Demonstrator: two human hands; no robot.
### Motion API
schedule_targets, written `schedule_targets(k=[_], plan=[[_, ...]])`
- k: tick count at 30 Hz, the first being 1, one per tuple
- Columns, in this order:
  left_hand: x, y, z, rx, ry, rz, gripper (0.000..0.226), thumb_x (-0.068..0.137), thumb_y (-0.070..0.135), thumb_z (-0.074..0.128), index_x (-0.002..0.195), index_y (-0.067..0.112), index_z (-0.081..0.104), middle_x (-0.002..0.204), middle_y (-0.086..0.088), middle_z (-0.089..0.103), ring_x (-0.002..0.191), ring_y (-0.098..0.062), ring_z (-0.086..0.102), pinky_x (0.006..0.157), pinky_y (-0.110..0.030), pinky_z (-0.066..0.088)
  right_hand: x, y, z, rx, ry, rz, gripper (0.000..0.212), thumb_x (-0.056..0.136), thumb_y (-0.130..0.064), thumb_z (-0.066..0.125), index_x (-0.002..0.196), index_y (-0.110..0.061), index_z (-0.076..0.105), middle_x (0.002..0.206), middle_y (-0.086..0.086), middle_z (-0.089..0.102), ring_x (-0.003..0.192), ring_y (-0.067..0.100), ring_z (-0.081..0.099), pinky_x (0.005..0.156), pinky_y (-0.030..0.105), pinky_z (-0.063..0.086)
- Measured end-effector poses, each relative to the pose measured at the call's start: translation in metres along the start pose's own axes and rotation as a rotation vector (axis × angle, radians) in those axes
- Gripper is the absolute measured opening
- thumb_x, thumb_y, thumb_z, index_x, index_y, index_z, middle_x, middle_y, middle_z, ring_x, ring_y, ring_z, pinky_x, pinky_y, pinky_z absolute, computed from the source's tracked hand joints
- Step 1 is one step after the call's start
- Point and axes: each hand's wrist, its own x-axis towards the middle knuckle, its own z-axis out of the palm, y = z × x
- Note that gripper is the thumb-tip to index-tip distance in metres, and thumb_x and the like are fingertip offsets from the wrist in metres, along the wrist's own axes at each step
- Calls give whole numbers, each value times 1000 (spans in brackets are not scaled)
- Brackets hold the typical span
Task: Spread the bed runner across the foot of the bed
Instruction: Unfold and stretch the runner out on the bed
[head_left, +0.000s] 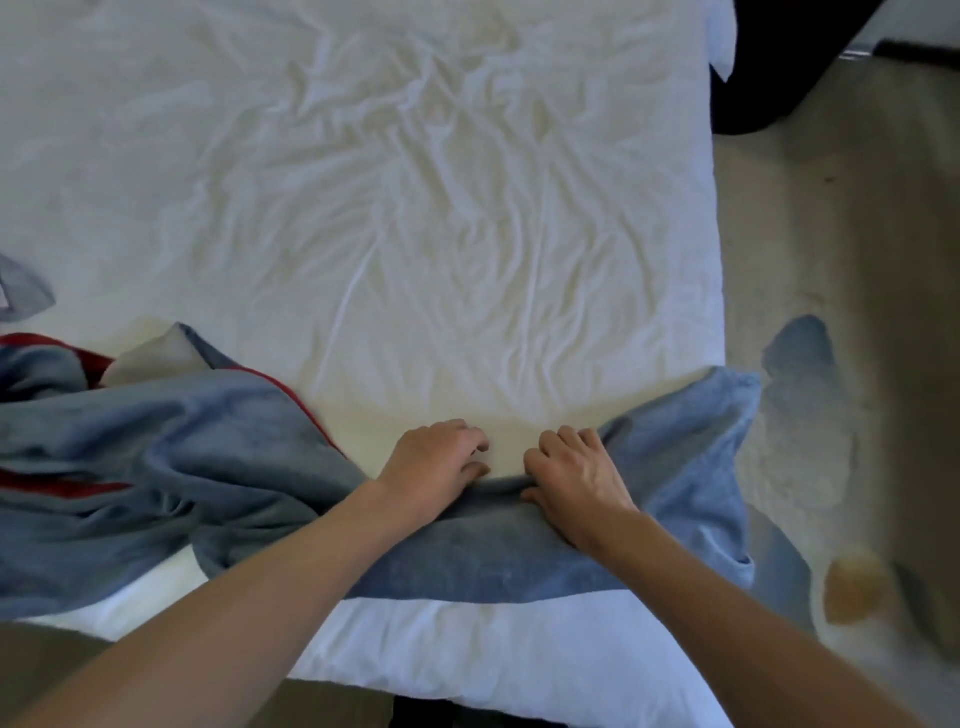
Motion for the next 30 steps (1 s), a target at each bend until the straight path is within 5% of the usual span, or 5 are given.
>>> schedule_targets(k=[4, 10, 14, 21, 30], plan=[[1, 3, 6, -45, 12, -1, 30, 94, 43, 48, 91, 19, 66, 92, 0, 66, 84, -22, 61, 71, -34, 45, -13, -3, -2, 65, 271, 27, 26, 61, -12, 81, 64, -10, 55, 66, 8, 55, 59, 27, 51, 59, 37, 46], [15, 6, -16, -180, -48, -33, 29, 90, 46, 53, 90, 24, 72, 89, 3, 73, 82, -16, 64, 76, -35, 50, -6, 13, -18, 173, 591, 34, 28, 52, 12, 70, 61, -7, 52, 64, 10, 51, 56, 27, 45, 55, 39, 40], [31, 9, -40, -146, -148, -29, 25, 90, 42, 53, 92, 26, 73, 94, 5, 73, 85, -15, 64, 78, -36, 51, 6, 27, -41, 206, 635, 37, 29, 51, 14, 70, 63, -6, 53, 66, 10, 52, 59, 27, 46, 57, 39, 40], [63, 16, -88, -184, -93, -21, 21, 87, 42, 56, 89, 29, 73, 91, 10, 72, 83, -7, 64, 76, -29, 50, 22, 63, -86, 275, 695, 158, 26, 56, 15, 68, 67, -4, 54, 70, 12, 53, 62, 29, 47, 62, 41, 38], [74, 9, -55, 42, -187, -82, 41, 85, 41, 61, 122, 24, 59, 116, 4, 63, 102, -16, 60, 79, -25, 44, 17, 59, -42, 257, 444, 107, 17, 71, -17, 77, 73, -11, 61, 78, 6, 58, 71, 26, 53, 68, 37, 45]])
